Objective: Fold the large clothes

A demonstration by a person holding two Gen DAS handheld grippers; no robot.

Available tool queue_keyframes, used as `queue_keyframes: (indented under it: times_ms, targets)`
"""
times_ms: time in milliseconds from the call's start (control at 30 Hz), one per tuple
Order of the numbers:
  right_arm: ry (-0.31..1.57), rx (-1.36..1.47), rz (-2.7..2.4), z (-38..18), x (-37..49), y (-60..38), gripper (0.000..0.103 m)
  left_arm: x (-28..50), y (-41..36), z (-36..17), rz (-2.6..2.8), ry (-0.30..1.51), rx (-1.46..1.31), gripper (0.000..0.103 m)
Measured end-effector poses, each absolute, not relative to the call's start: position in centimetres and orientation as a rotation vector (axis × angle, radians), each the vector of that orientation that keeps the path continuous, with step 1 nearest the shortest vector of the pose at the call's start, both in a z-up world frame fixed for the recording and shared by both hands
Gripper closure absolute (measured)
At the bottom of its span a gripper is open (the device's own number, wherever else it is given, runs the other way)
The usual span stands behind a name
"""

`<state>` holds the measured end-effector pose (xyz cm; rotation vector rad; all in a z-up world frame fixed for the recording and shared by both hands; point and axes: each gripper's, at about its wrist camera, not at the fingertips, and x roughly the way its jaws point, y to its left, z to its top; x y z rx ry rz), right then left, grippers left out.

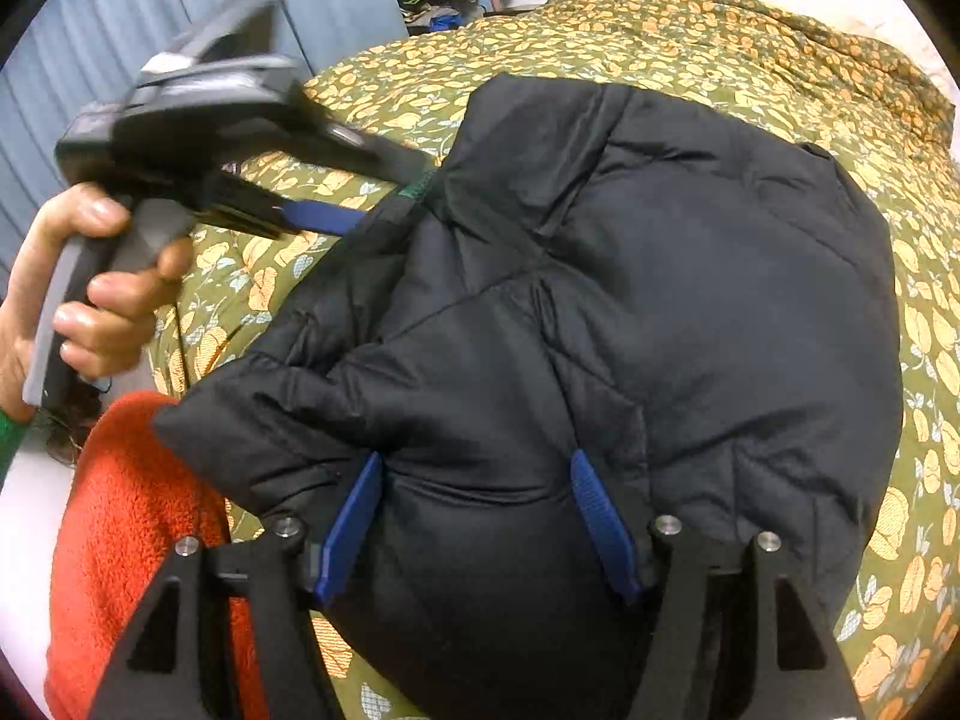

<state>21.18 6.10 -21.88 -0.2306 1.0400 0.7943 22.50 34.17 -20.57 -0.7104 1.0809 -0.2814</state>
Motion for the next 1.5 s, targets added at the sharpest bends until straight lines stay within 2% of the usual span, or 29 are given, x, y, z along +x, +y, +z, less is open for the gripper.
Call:
queue_keyframes:
  times_ms: [167,267,333,467,667,1000,1167,1333,1433,1500]
  targets:
    - [1.029,-0.234,0.791,-21.8,21.0,6.0,0.035,21.9,35.9,-25.3,-0.391,1.090,-0.924,0.014]
    - [1.030,-0.231,0.797,-21.6,20.7,5.9,0.035,22.7,35.3,-28.3,-0.511,1.091,-1.024,0.008]
    - [1.033,-0.231,0.799,-21.6,20.7,5.8,0.035,23.2,35.1,-29.6,-0.567,1.078,-1.096,0.007]
    - [1.042,-0.224,0.805,-21.5,20.8,5.6,0.035,24.7,34.0,-29.9,-0.680,1.088,-1.135,0.003]
    - [1.045,-0.219,0.808,-21.6,21.7,5.5,0.035,26.1,32.8,-30.0,-0.785,1.063,-1.157,0.003]
    - [1.039,-0.225,0.802,-21.6,22.1,5.0,0.035,26.7,28.0,-26.6,-0.785,1.072,-0.865,0.002]
    - [1.034,-0.227,0.793,-21.6,21.7,5.3,0.035,29.1,24.7,-27.7,-0.655,1.259,-0.633,0.002]
    - [1.028,-0.223,0.784,-21.7,21.6,5.5,0.035,30.8,24.2,-28.9,-0.629,1.322,-0.646,0.002]
    - [1.051,-0.136,0.817,-20.8,21.9,4.5,0.036,30.8,24.3,-28.7,-0.630,1.308,-0.644,0.004]
    - [1.073,0.055,0.869,-19.2,22.8,1.7,0.036,30.2,24.6,-28.8,-0.626,1.299,-0.640,0.005]
